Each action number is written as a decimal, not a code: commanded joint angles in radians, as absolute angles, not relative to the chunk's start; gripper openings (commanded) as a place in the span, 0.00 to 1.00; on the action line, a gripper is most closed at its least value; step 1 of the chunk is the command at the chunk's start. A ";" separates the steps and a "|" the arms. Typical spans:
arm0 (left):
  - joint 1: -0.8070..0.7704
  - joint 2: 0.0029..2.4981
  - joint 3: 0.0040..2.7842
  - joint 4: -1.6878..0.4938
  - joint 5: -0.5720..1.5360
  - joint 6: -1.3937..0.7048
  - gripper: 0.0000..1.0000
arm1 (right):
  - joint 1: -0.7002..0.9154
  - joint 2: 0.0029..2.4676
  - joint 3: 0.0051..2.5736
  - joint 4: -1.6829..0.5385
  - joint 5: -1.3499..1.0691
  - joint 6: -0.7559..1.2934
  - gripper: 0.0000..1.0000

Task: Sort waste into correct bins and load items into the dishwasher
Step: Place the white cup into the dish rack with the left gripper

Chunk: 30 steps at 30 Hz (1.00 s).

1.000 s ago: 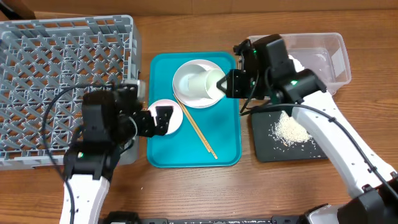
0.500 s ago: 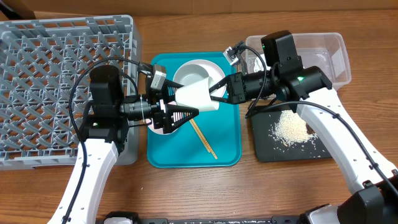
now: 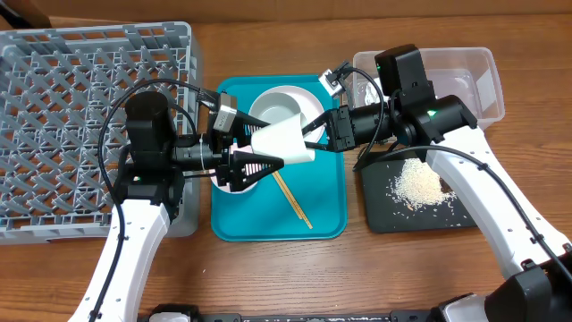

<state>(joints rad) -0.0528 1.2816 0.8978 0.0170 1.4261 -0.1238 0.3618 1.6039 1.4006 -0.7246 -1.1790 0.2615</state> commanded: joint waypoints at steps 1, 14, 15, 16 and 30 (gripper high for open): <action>-0.060 1.288 0.916 0.024 1.442 -0.120 0.71 | 0.364 1.603 1.409 -0.721 -1.207 0.255 0.04; 0.014 1.288 0.916 0.014 1.240 -0.118 0.40 | 0.336 1.603 1.409 -0.904 -0.639 0.262 0.61; 0.033 1.288 0.916 0.004 1.222 -0.118 0.38 | 0.325 1.603 1.409 -0.916 -0.589 0.261 0.62; 0.059 1.288 0.916 -0.011 1.206 -0.114 0.36 | 0.301 1.602 1.409 -0.929 -0.530 0.261 0.64; 0.366 1.230 1.060 -0.654 0.527 0.004 0.16 | -0.135 1.447 1.409 -1.192 -0.202 0.150 0.73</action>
